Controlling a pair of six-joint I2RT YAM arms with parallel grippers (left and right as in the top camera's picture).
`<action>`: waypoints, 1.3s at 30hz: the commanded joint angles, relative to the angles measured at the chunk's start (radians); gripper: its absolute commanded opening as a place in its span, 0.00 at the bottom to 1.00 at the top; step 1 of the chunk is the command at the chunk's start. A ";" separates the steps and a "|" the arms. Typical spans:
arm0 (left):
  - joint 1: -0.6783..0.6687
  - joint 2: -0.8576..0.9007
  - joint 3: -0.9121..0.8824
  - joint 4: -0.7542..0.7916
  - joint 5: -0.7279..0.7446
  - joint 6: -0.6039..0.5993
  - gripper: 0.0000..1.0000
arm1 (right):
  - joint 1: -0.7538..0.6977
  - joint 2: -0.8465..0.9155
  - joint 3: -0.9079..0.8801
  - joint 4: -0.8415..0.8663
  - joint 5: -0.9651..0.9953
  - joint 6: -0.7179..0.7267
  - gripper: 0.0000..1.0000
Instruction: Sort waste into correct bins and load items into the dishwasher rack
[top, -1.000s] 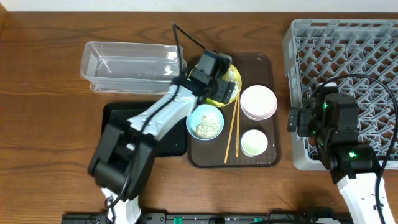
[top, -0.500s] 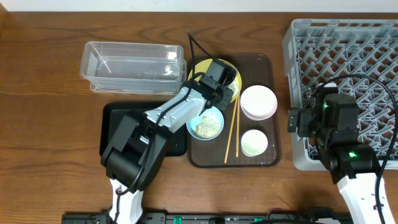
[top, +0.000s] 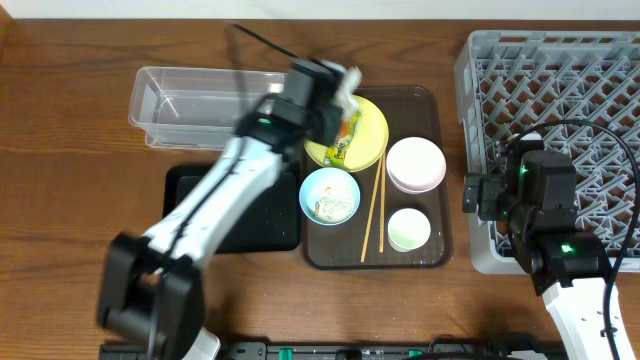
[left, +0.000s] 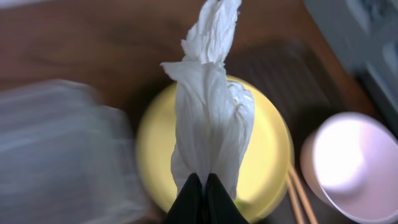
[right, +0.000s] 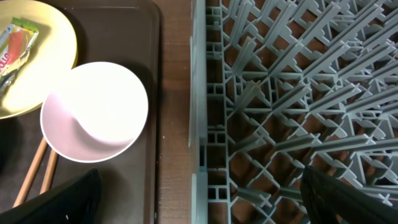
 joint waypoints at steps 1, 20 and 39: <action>0.101 -0.010 0.012 -0.013 -0.010 -0.032 0.06 | 0.013 0.001 0.025 0.004 -0.002 -0.008 0.99; 0.140 0.043 0.006 -0.037 0.180 0.010 0.56 | 0.013 0.001 0.025 0.007 -0.002 -0.008 0.99; -0.035 0.370 0.006 0.139 0.135 0.105 0.67 | 0.013 0.001 0.025 0.001 -0.002 -0.007 0.99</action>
